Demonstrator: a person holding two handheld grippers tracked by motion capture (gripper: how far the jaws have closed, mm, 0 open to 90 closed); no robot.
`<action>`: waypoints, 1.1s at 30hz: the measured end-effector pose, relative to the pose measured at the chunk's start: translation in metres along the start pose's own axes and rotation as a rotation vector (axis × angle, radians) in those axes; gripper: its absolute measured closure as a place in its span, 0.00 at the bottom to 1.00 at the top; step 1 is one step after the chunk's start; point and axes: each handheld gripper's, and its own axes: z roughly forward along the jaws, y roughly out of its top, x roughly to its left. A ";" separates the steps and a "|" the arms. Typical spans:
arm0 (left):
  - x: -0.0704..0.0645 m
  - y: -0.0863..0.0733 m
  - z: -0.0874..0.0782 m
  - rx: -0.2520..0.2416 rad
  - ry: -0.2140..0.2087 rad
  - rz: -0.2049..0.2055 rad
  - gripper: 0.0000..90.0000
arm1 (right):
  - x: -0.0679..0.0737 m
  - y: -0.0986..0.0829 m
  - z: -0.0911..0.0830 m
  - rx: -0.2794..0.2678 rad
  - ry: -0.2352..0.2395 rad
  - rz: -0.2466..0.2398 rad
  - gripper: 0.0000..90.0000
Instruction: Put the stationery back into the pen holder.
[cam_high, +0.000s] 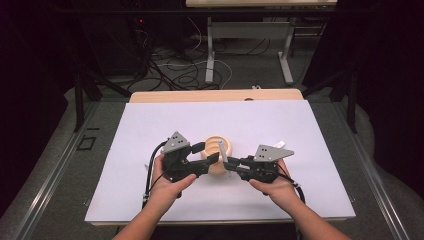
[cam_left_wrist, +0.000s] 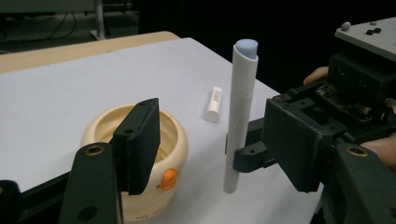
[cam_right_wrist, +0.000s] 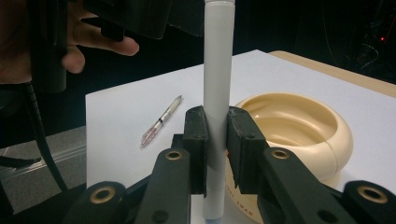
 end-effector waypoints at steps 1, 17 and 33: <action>-0.001 0.000 0.001 0.001 -0.009 -0.016 0.42 | 0.000 -0.001 0.000 -0.006 -0.001 0.004 0.87; -0.009 0.001 0.016 0.048 -0.096 -0.097 0.67 | 0.005 -0.001 0.003 -0.002 0.020 -0.008 0.87; -0.007 0.001 0.020 0.053 -0.073 -0.154 0.85 | 0.007 -0.002 0.003 0.004 0.026 -0.021 0.87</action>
